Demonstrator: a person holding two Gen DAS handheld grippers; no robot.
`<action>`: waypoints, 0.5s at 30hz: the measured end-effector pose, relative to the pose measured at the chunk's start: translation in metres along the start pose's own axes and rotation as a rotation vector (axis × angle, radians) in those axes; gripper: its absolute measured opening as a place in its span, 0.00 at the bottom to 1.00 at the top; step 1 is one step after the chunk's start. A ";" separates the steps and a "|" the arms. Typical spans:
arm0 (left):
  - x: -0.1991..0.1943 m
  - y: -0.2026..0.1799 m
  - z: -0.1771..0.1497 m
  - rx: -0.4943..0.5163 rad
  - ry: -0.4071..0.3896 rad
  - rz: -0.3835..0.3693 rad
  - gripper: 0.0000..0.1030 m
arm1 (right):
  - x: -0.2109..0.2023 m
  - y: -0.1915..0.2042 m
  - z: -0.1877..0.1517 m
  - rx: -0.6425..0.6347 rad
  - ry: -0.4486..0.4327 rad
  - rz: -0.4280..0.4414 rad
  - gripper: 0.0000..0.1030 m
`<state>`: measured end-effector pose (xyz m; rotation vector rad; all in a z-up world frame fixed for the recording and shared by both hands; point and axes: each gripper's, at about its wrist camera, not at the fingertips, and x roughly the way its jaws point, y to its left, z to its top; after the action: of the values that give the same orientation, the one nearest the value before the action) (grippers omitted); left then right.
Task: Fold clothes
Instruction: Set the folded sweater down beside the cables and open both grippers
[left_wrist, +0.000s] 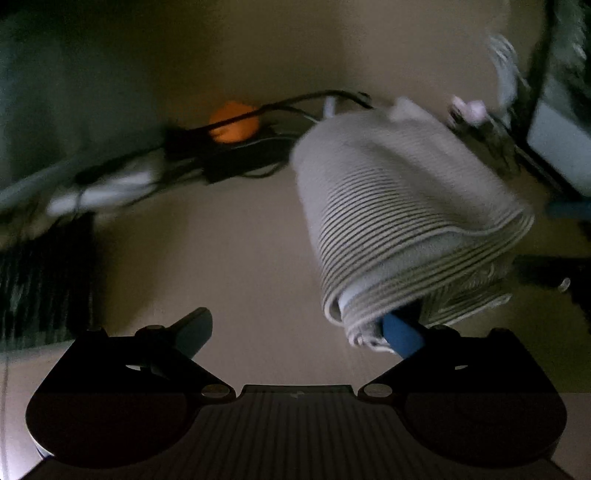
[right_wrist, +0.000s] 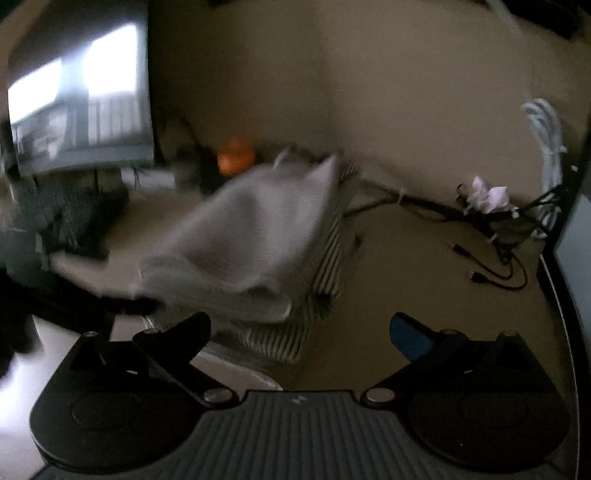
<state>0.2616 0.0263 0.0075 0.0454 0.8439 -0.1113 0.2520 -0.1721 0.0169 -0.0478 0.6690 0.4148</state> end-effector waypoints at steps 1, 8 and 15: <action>-0.007 -0.001 -0.006 -0.041 -0.012 0.013 0.98 | -0.002 -0.004 0.003 0.023 -0.033 -0.008 1.00; -0.059 -0.021 -0.042 -0.175 -0.101 0.123 0.99 | 0.053 -0.008 -0.005 -0.009 0.044 -0.095 1.00; -0.083 -0.031 -0.077 -0.149 -0.162 0.195 1.00 | 0.003 -0.010 -0.018 0.148 0.038 -0.021 1.00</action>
<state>0.1459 0.0083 0.0186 -0.0211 0.6796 0.1302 0.2473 -0.1835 0.0006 0.0782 0.7348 0.3442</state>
